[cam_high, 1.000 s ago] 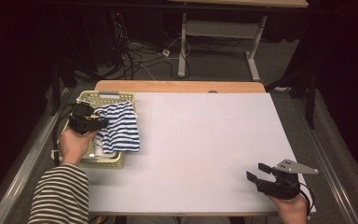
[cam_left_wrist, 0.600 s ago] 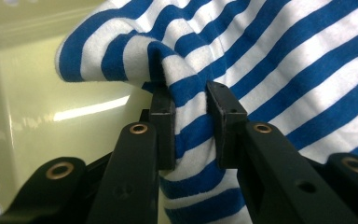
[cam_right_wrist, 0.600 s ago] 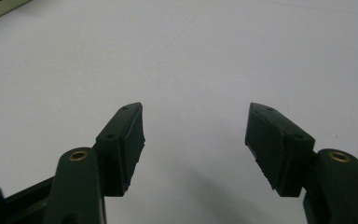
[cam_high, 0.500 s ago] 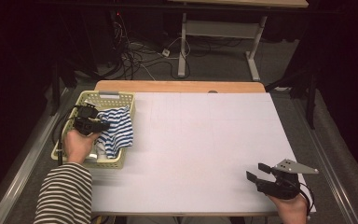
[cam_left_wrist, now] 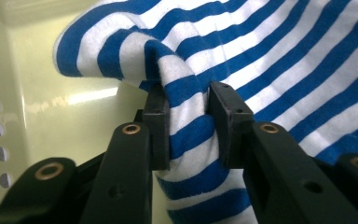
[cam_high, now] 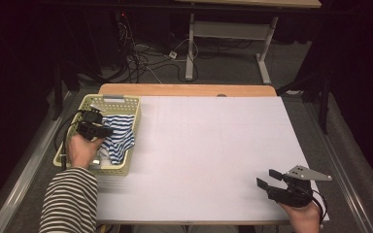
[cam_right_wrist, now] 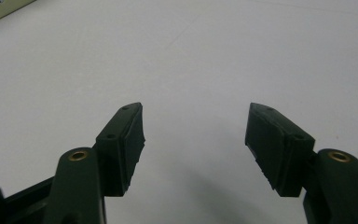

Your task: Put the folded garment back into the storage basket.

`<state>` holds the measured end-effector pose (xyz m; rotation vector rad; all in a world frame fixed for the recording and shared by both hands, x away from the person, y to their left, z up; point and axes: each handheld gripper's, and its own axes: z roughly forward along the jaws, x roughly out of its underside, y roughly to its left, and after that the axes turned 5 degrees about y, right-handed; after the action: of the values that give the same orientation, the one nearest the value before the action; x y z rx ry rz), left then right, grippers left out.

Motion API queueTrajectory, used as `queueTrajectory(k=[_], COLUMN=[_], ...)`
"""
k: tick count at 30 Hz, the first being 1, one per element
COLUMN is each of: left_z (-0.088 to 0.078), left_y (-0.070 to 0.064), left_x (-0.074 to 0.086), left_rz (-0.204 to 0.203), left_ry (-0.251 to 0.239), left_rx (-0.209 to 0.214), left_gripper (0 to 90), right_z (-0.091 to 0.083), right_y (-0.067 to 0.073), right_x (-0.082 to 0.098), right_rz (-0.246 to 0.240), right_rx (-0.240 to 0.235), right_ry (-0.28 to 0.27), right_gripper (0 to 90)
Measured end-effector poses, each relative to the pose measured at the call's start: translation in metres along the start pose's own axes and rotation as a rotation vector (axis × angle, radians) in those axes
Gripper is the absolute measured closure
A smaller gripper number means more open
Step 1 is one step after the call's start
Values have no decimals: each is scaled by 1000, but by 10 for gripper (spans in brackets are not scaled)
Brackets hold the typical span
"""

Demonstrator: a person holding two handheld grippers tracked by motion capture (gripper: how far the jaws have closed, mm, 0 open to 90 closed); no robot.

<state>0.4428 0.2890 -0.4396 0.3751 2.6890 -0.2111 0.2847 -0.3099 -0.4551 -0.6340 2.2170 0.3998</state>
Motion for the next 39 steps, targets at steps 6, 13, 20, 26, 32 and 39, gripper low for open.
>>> queueTrajectory(k=[6,13,20,26,32,39], left_z=[0,-5,-9,-6,-1,-7], left_y=[1,2,6,9,7,10], left_x=[0,2,5,8,6,1], left_rz=[-20,-34,-52,-82,-71,-46], left_ry=[4,23,59,90,117,73], left_rx=[5,10,14,54,27,-88], left_gripper=[618,501,453,637,755,755], right_z=[0,0,0,0,0,0], right_y=[1,1,2,2,2,2], right_x=[0,0,0,0,0,0], right_rz=[-3,-7,-8,-7,-6,-6], right_rx=[1,0,-1,0,-1,0], right_ry=[-2,-1,0,0,-1,2], right_gripper=[378,378,378,378,378,378])
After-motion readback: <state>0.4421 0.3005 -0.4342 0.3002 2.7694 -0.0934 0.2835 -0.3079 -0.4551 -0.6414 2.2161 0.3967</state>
